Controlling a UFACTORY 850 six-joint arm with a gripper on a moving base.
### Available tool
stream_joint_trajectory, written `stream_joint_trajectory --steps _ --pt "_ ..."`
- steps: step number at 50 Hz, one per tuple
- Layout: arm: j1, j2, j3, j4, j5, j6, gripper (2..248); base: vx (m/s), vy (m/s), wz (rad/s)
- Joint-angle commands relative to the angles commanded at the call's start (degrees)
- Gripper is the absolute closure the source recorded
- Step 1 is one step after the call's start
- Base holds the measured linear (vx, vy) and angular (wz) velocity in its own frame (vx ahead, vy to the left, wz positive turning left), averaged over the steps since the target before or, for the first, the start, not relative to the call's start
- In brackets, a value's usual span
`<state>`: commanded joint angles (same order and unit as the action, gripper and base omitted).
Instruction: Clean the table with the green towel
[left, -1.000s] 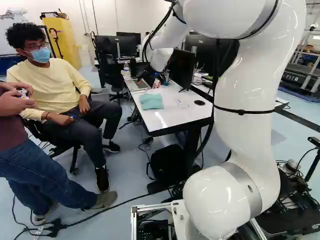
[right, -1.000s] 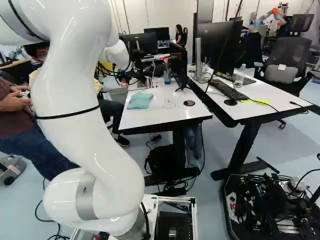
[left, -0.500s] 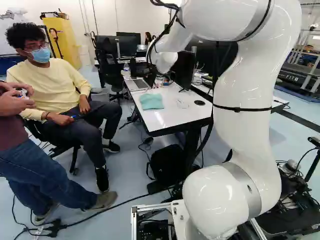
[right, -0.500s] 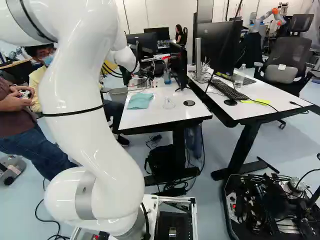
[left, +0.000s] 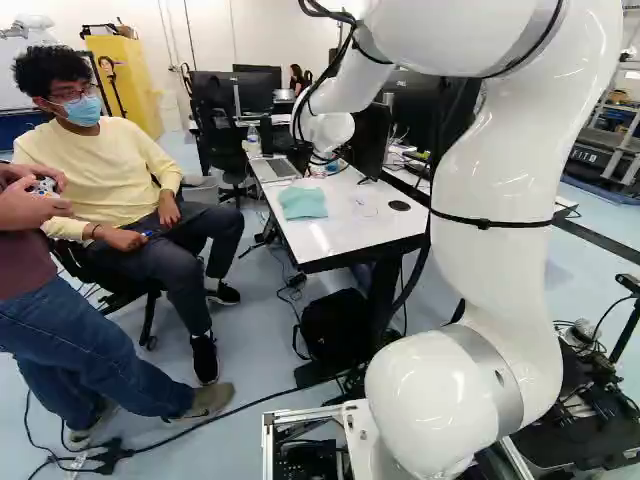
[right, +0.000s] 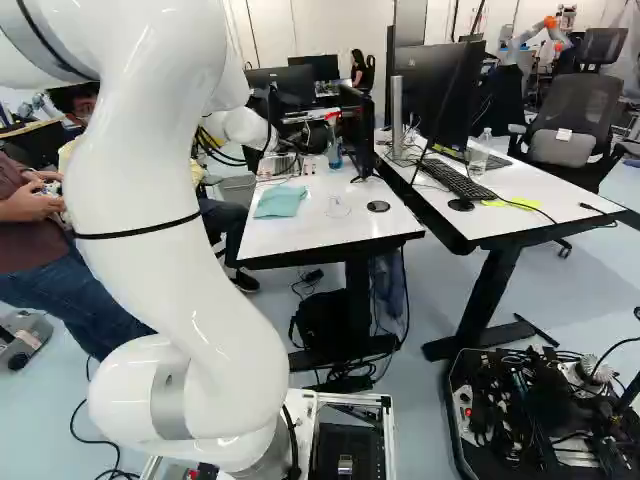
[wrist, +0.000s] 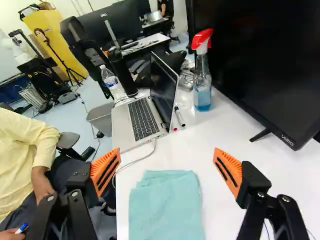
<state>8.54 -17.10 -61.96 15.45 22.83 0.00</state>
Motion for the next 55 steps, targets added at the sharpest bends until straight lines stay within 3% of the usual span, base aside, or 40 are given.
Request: stream_joint_trajectory --steps 37,55 --pt "-0.3 -6.9 -3.5 -21.4 13.3 0.0 3 0.0 0.0 0.0" --pt "-2.0 -11.9 -7.5 -23.1 5.5 0.0 3 0.0 0.0 0.0"
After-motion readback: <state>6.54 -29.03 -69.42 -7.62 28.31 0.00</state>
